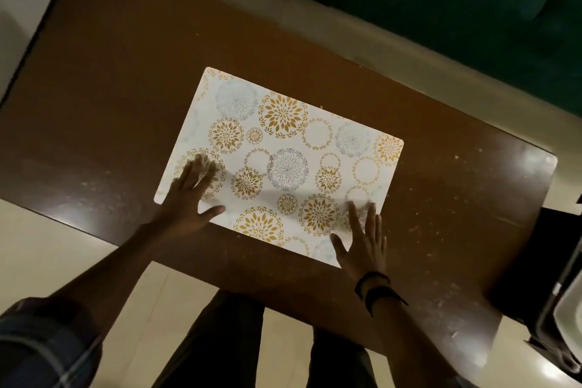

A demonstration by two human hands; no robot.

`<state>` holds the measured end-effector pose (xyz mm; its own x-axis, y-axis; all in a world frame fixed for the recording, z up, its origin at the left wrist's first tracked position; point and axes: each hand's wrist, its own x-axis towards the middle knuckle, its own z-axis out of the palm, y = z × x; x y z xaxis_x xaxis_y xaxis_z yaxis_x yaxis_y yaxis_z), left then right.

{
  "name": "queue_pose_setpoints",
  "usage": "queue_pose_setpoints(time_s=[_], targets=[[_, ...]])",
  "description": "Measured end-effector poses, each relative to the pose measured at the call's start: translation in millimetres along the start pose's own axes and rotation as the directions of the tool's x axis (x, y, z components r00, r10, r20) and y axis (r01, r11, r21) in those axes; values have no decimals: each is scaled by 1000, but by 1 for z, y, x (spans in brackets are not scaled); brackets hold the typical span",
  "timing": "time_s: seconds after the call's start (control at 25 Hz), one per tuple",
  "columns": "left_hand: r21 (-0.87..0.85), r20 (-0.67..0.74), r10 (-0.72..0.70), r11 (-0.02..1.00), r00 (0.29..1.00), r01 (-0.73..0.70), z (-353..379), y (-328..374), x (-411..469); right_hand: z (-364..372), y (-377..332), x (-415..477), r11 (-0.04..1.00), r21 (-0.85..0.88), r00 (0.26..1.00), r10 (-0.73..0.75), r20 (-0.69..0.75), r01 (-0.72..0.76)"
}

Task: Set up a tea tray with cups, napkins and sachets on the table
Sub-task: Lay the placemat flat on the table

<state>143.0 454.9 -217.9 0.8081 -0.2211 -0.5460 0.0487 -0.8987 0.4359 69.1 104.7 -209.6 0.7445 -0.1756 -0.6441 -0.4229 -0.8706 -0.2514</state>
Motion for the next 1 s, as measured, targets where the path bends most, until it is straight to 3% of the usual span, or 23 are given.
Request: queue_pose_setpoints(time_s=[0.24, 0.6, 0.76, 0.88, 1.0], targets=[[35, -20, -30, 999, 999, 31, 4, 5, 1, 10, 5, -4, 1000, 21, 997, 3, -76, -2], [-25, 49, 181, 983, 982, -180, 39, 120, -3, -46, 45, -45, 909, 410, 967, 167, -193, -76], [-72, 95, 318, 947, 943, -312, 82, 202, -8, -76, 106, -65, 803, 587, 886, 339, -317, -98], [-74, 134, 387, 922, 912, -381, 117, 262, -13, -93, 170, -80, 669, 735, 807, 493, -324, -114], [-86, 162, 436, 900, 885, -427, 145, 317, -13, -108, 241, -85, 605, 774, 708, 629, -321, -186]])
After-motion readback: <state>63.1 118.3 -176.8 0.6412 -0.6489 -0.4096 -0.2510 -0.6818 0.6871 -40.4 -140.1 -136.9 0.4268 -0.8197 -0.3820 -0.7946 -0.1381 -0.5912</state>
